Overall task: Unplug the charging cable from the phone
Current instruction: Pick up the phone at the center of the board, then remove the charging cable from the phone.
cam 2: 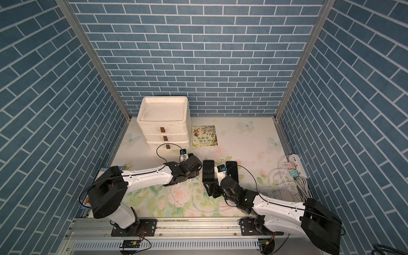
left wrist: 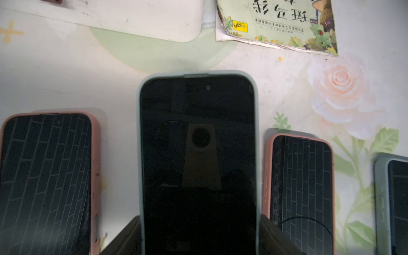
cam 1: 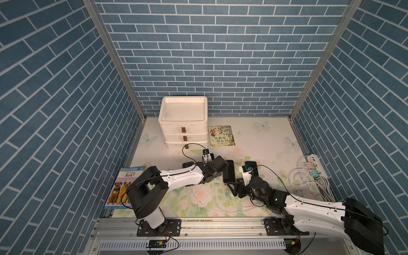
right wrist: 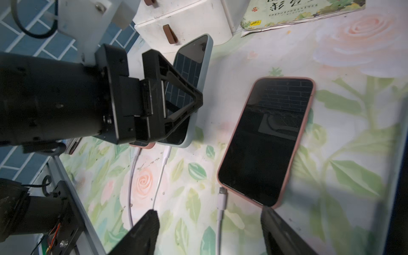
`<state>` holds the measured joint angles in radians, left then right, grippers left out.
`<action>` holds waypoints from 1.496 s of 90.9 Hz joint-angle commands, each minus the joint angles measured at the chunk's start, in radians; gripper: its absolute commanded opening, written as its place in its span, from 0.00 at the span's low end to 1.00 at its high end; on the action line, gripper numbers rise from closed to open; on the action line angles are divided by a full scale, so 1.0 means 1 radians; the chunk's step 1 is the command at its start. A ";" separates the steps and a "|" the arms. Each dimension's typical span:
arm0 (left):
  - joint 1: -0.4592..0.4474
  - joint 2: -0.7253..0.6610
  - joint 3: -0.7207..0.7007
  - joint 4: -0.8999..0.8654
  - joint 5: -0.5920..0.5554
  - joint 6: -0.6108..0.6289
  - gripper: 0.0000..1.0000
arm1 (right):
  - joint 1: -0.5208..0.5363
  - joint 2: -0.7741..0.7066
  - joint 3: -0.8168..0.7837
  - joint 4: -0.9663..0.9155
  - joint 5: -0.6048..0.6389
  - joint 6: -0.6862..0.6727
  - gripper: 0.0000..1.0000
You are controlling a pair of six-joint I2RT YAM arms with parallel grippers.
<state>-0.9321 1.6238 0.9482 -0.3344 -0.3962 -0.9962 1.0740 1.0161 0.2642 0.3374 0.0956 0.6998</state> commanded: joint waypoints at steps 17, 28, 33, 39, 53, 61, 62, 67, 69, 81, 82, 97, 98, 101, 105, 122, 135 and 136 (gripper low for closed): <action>-0.008 -0.066 -0.034 0.064 -0.061 -0.015 0.00 | 0.028 0.003 -0.034 0.103 -0.049 -0.004 0.74; -0.010 -0.078 -0.045 0.085 -0.061 -0.016 0.00 | 0.040 0.016 -0.035 0.117 -0.044 -0.004 0.72; -0.010 -0.082 -0.048 0.089 -0.062 -0.018 0.00 | 0.045 0.017 -0.037 0.127 -0.045 -0.003 0.72; -0.010 -0.086 -0.048 0.091 -0.064 -0.019 0.00 | 0.051 0.017 -0.037 0.133 -0.048 -0.003 0.71; -0.013 -0.100 -0.057 0.100 -0.067 -0.022 0.00 | 0.063 0.025 -0.036 0.154 -0.057 -0.004 0.71; -0.014 -0.104 -0.063 0.108 -0.067 -0.022 0.00 | 0.071 0.051 -0.029 0.169 -0.064 -0.005 0.70; -0.014 -0.105 -0.063 0.109 -0.067 -0.023 0.00 | 0.072 0.056 -0.027 0.170 -0.065 -0.004 0.69; -0.014 -0.105 -0.063 0.108 -0.069 -0.023 0.00 | 0.079 0.083 -0.018 0.177 -0.065 -0.002 0.67; -0.015 -0.107 -0.063 0.108 -0.070 -0.023 0.00 | 0.082 0.094 -0.014 0.181 -0.065 -0.002 0.67; -0.016 -0.114 -0.068 0.110 -0.073 -0.024 0.00 | 0.106 0.165 0.004 0.219 -0.061 0.013 0.62; -0.017 -0.115 -0.069 0.110 -0.073 -0.025 0.00 | 0.107 0.170 0.005 0.222 -0.061 0.013 0.62; -0.017 -0.127 -0.077 0.118 -0.076 -0.025 0.00 | 0.127 0.246 0.029 0.277 -0.065 0.017 0.56; -0.017 -0.127 -0.077 0.119 -0.076 -0.024 0.00 | 0.126 0.252 0.030 0.281 -0.066 0.017 0.55; -0.017 -0.130 -0.078 0.121 -0.078 -0.025 0.00 | 0.127 0.267 0.035 0.289 -0.067 0.015 0.55; -0.018 -0.132 -0.078 0.124 -0.078 -0.025 0.00 | 0.127 0.285 0.040 0.302 -0.069 0.011 0.54; -0.018 -0.147 -0.090 0.141 -0.077 -0.025 0.00 | 0.123 0.372 0.055 0.406 -0.093 -0.015 0.44; -0.022 -0.154 -0.096 0.151 -0.072 -0.024 0.00 | 0.115 0.430 0.067 0.493 -0.143 -0.015 0.40; -0.022 -0.155 -0.097 0.152 -0.072 -0.025 0.00 | 0.114 0.434 0.068 0.499 -0.148 -0.015 0.40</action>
<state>-0.9470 1.4979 0.8600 -0.2203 -0.4335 -1.0180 1.1919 1.4162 0.3054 0.7250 -0.0044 0.6991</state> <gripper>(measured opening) 0.798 0.400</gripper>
